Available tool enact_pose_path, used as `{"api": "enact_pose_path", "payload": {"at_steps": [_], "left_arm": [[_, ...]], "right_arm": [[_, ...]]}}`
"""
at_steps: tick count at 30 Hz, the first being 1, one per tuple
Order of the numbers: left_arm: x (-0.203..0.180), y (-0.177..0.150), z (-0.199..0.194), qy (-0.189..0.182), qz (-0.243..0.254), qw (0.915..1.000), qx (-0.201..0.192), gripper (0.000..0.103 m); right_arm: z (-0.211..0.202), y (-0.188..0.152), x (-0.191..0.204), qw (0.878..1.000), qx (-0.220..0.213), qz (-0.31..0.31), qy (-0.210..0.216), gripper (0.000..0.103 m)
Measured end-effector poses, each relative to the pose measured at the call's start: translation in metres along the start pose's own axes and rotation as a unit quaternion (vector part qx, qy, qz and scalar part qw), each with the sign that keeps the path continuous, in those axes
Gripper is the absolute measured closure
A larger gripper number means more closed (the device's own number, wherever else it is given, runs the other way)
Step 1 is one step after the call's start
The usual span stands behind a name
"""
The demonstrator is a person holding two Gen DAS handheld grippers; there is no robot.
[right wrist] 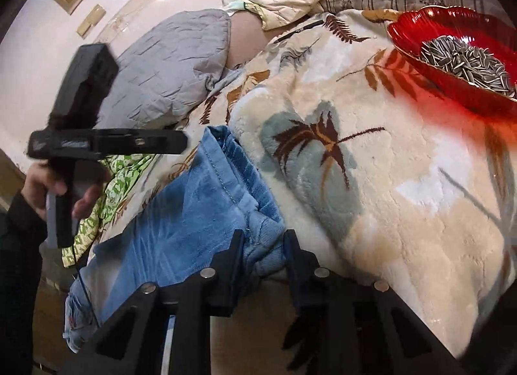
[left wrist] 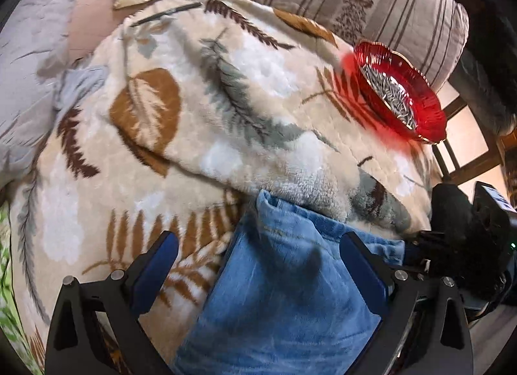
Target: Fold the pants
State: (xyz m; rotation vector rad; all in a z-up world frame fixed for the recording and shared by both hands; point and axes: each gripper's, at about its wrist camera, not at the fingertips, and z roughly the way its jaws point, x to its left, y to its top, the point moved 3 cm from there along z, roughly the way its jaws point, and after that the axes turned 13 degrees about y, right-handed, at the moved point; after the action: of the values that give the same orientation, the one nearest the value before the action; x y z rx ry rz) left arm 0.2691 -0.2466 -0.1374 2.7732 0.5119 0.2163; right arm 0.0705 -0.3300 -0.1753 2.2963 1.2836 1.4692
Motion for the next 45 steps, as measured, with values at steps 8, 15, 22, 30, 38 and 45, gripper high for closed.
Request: {"api": "enact_pose_path", "payload": {"at_steps": [8, 15, 22, 30, 38, 45], "left_arm": [[-0.016, 0.004, 0.04, -0.024, 0.023, 0.9977, 0.06, 0.054], [-0.014, 0.009, 0.049, -0.029, 0.012, 0.996, 0.084, 0.051], [-0.024, 0.022, 0.055, -0.016, 0.023, 0.995, 0.096, 0.074], [-0.037, 0.023, 0.034, 0.01, 0.036, 0.9959, 0.082, 0.086], [-0.023, 0.01, -0.034, -0.023, -0.01, 0.9997, -0.001, 0.087], [0.024, -0.043, -0.078, -0.043, -0.089, 0.993, -0.065, 0.087]], "right_arm": [[0.0, -0.002, 0.0, 1.0, -0.001, -0.02, 0.003, 0.078], [0.001, -0.003, 0.0, 1.0, -0.001, -0.028, 0.002, 0.078], [0.002, -0.003, 0.0, 1.0, 0.0, -0.03, 0.002, 0.078], [0.0, -0.002, 0.001, 1.0, -0.003, -0.028, 0.005, 0.078], [-0.028, 0.004, 0.048, 0.991, -0.054, -0.125, -0.015, 0.079], [-0.035, -0.009, 0.121, 0.959, -0.094, -0.265, -0.032, 0.08]]}}
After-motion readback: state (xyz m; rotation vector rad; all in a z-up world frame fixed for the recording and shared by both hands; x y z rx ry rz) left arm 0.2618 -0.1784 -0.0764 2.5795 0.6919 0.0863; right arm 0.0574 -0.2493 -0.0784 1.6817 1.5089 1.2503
